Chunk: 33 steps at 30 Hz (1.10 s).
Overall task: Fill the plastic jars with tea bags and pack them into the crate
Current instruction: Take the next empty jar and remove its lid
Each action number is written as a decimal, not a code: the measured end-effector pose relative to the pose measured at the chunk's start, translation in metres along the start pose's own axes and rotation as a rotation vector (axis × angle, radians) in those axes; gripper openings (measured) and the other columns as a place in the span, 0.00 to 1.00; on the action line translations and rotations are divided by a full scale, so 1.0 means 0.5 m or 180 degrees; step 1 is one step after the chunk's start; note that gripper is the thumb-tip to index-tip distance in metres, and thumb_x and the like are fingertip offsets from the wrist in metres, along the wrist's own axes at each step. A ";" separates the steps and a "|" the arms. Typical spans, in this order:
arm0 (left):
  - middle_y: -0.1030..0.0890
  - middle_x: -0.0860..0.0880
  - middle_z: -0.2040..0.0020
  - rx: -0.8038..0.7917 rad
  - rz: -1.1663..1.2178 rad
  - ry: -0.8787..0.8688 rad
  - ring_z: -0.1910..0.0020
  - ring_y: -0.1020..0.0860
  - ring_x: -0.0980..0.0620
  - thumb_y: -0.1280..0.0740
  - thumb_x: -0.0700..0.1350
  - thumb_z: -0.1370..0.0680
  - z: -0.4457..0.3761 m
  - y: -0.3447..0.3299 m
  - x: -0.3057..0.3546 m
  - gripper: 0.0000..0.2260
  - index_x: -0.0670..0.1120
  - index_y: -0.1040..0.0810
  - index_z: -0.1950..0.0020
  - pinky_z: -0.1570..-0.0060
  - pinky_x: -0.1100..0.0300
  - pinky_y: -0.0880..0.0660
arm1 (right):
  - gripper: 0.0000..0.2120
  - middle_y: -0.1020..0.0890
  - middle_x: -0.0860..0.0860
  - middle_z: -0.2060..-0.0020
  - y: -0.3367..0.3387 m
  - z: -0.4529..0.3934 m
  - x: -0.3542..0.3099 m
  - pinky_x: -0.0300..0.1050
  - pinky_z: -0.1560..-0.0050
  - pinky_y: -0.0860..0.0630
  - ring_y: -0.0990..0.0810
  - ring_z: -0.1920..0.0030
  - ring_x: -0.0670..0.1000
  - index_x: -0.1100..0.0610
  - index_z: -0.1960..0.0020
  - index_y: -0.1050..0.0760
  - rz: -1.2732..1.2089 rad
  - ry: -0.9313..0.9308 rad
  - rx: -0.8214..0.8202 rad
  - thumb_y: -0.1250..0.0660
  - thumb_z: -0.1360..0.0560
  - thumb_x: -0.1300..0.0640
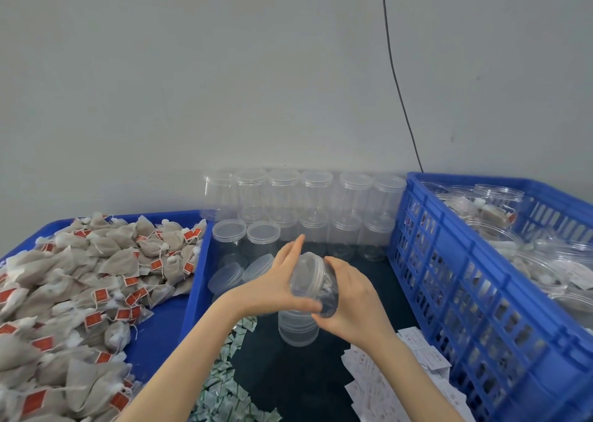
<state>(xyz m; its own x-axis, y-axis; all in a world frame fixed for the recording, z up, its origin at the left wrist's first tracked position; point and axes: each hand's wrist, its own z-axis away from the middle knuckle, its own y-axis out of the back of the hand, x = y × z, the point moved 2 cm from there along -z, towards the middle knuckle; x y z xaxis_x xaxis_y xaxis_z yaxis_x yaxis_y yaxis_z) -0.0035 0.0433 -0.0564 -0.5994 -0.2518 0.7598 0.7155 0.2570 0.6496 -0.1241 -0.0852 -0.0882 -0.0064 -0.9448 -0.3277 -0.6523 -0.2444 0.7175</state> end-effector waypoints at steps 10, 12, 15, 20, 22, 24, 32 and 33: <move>0.28 0.48 0.34 0.0422 -0.0308 0.0266 0.42 0.26 0.53 0.36 0.71 0.34 -0.005 0.012 -0.017 0.42 0.57 0.44 0.25 0.39 0.55 0.28 | 0.37 0.21 0.48 0.41 -0.002 -0.003 0.009 0.47 0.40 0.24 0.21 0.43 0.49 0.58 0.32 0.30 0.0004 0.0163 -0.0102 0.25 0.37 0.46; 0.31 0.48 0.31 0.0365 -0.0372 0.0349 0.37 0.28 0.52 0.41 0.75 0.37 -0.008 0.010 -0.024 0.48 0.58 0.52 0.22 0.35 0.54 0.31 | 0.37 0.22 0.48 0.40 -0.004 -0.003 0.010 0.47 0.39 0.25 0.22 0.42 0.49 0.57 0.31 0.30 0.0026 0.0191 -0.0134 0.24 0.37 0.46; 0.46 0.57 0.25 0.0199 -0.0114 0.0060 0.29 0.42 0.60 0.33 0.70 0.37 -0.009 0.004 -0.020 0.52 0.59 0.61 0.23 0.31 0.59 0.40 | 0.36 0.21 0.48 0.41 -0.007 -0.004 0.013 0.48 0.40 0.24 0.21 0.42 0.49 0.58 0.32 0.29 0.0051 0.0210 -0.0099 0.25 0.36 0.46; 0.37 0.63 0.32 0.0089 -0.0076 -0.0215 0.31 0.36 0.59 0.24 0.50 0.33 -0.004 0.003 -0.014 0.43 0.63 0.46 0.25 0.34 0.56 0.30 | 0.37 0.22 0.48 0.40 -0.010 -0.003 0.020 0.48 0.40 0.24 0.22 0.42 0.48 0.57 0.32 0.30 0.0076 0.0248 -0.0099 0.24 0.37 0.46; 0.32 0.61 0.37 0.0263 -0.0081 -0.0130 0.36 0.31 0.57 0.25 0.50 0.31 -0.007 0.006 -0.015 0.37 0.62 0.40 0.27 0.38 0.57 0.28 | 0.38 0.22 0.47 0.40 -0.009 -0.001 0.023 0.46 0.40 0.24 0.22 0.42 0.47 0.55 0.31 0.31 0.0070 0.0275 -0.0098 0.24 0.37 0.46; 0.29 0.55 0.37 0.0397 -0.0144 0.0016 0.40 0.27 0.56 0.27 0.56 0.29 -0.011 0.004 -0.016 0.34 0.61 0.40 0.28 0.40 0.57 0.27 | 0.38 0.23 0.46 0.40 -0.009 0.001 0.025 0.45 0.39 0.25 0.23 0.41 0.47 0.54 0.31 0.32 0.0054 0.0264 -0.0088 0.24 0.38 0.46; 0.53 0.62 0.25 0.0122 -0.0356 -0.0124 0.28 0.46 0.62 0.26 0.61 0.33 -0.009 -0.013 -0.016 0.51 0.61 0.61 0.23 0.30 0.59 0.39 | 0.37 0.21 0.49 0.41 -0.005 0.002 0.025 0.48 0.41 0.23 0.21 0.42 0.49 0.57 0.33 0.30 0.0094 0.0338 -0.0044 0.24 0.37 0.45; 0.51 0.64 0.26 0.0100 -0.0377 -0.0223 0.29 0.45 0.62 0.25 0.57 0.34 -0.008 -0.011 -0.014 0.51 0.61 0.58 0.23 0.31 0.59 0.37 | 0.38 0.21 0.49 0.41 -0.004 0.002 0.024 0.46 0.41 0.23 0.21 0.43 0.49 0.57 0.33 0.31 0.0101 0.0342 -0.0014 0.24 0.38 0.44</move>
<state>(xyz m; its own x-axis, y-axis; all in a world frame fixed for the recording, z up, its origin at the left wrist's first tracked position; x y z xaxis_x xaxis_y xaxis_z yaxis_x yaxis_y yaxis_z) -0.0019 0.0397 -0.0654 -0.7034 -0.2166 0.6770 0.6274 0.2587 0.7345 -0.1239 -0.0957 -0.0942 0.0543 -0.9699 -0.2372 -0.6496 -0.2147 0.7293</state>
